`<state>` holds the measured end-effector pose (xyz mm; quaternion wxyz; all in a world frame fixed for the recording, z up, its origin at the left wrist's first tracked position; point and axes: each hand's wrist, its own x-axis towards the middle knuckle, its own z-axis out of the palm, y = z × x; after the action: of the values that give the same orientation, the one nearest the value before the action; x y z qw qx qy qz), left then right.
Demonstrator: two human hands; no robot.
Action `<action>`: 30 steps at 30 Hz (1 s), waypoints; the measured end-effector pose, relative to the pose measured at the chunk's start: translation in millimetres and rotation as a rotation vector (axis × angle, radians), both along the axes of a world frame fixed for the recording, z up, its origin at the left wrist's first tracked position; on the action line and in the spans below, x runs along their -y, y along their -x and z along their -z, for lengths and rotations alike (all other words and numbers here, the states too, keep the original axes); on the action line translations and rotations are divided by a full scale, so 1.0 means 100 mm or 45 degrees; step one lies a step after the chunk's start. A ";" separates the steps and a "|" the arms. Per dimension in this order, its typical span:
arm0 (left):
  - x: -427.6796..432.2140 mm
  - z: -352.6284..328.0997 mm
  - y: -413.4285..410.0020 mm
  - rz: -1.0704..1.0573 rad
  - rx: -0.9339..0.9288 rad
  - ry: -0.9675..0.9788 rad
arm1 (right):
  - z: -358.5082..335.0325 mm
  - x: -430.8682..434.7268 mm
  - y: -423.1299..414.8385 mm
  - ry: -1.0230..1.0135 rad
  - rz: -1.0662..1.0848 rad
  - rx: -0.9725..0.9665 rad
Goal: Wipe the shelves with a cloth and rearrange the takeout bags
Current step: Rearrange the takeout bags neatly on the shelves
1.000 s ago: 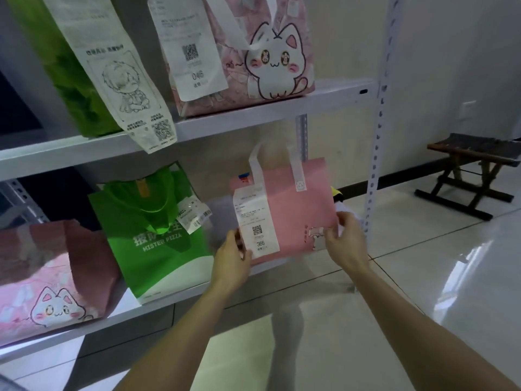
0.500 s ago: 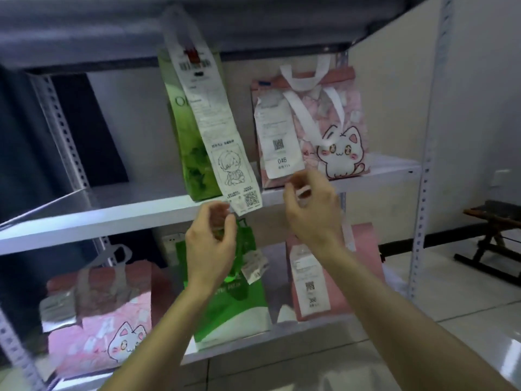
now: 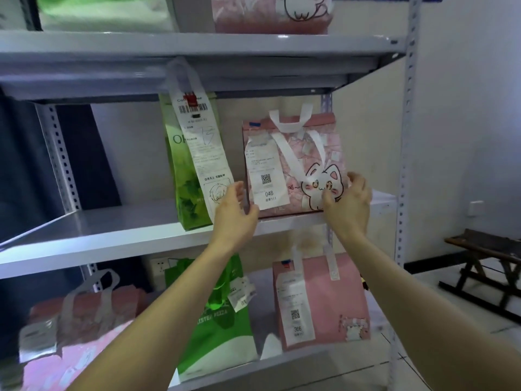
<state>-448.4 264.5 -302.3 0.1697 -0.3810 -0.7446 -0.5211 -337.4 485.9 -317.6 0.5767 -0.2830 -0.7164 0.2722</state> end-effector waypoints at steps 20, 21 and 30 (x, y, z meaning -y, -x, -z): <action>0.98 -0.04 -0.58 0.186 -0.047 -0.672 | -0.12 1.36 -0.67 -0.209 -0.241 -0.600; 1.19 -0.09 -0.54 0.147 -0.076 -0.701 | -0.19 1.53 -0.59 -0.220 -0.274 -0.628; 3.06 -0.33 0.29 -0.274 -0.229 -0.750 | -0.62 3.20 0.54 -0.310 -0.552 -0.738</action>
<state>-477.0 -41.9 -269.5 0.3916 -0.2793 -0.5799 -0.6575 -391.0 165.8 -256.1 0.7138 0.0343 -0.5939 0.3695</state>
